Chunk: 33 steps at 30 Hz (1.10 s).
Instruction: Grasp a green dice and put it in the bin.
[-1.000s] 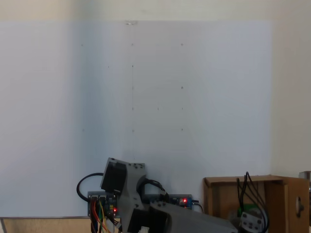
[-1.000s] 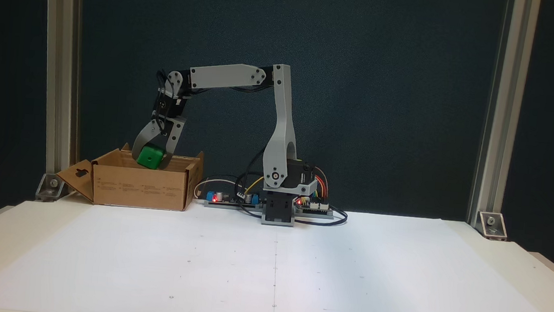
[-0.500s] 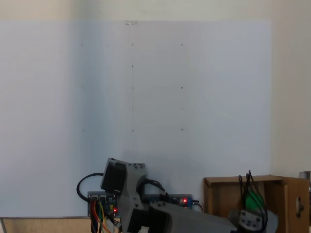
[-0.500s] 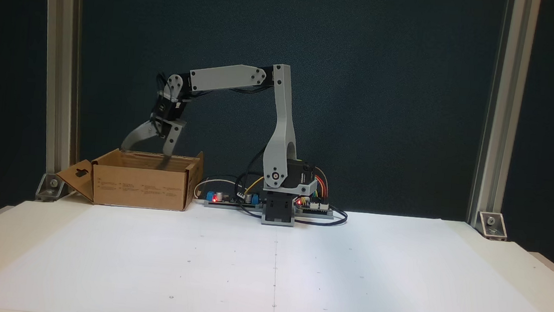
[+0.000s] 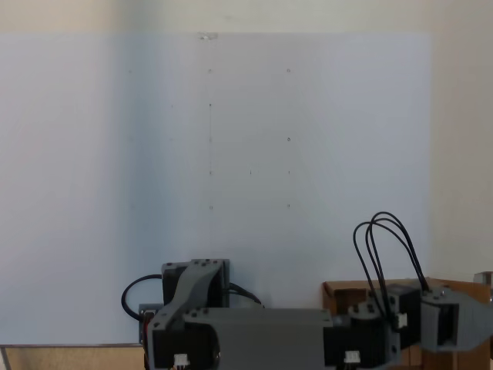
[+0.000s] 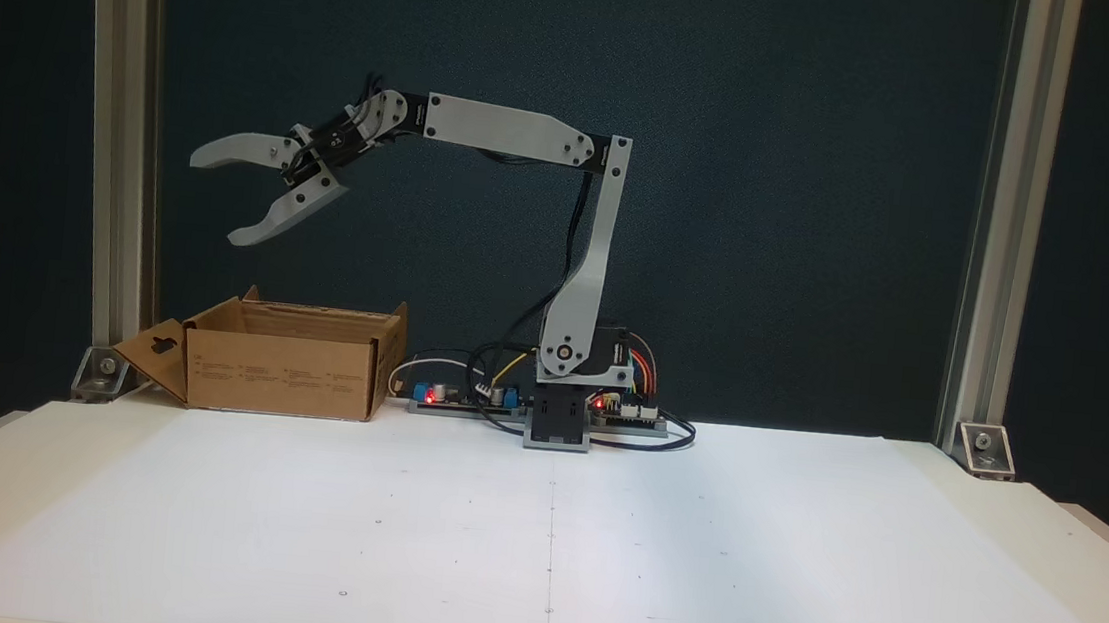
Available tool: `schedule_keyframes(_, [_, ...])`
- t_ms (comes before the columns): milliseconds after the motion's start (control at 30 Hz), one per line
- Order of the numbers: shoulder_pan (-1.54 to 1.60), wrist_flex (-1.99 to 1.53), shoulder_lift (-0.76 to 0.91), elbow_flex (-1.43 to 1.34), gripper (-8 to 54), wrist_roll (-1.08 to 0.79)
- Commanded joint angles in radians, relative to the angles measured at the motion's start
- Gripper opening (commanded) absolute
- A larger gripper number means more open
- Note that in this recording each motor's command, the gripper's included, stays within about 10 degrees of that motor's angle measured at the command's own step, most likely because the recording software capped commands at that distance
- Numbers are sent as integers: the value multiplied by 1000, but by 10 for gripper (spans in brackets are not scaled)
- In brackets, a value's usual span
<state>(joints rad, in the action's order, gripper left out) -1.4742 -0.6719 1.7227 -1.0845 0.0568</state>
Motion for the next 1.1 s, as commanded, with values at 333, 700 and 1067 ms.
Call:
schedule_keyframes(333, [808,81,176,83,436,51])
schedule_keyframes(700, [1233,83,252,52,435,38])
schedule_keyframes(1067, [1336,273,491,-307,434,11])
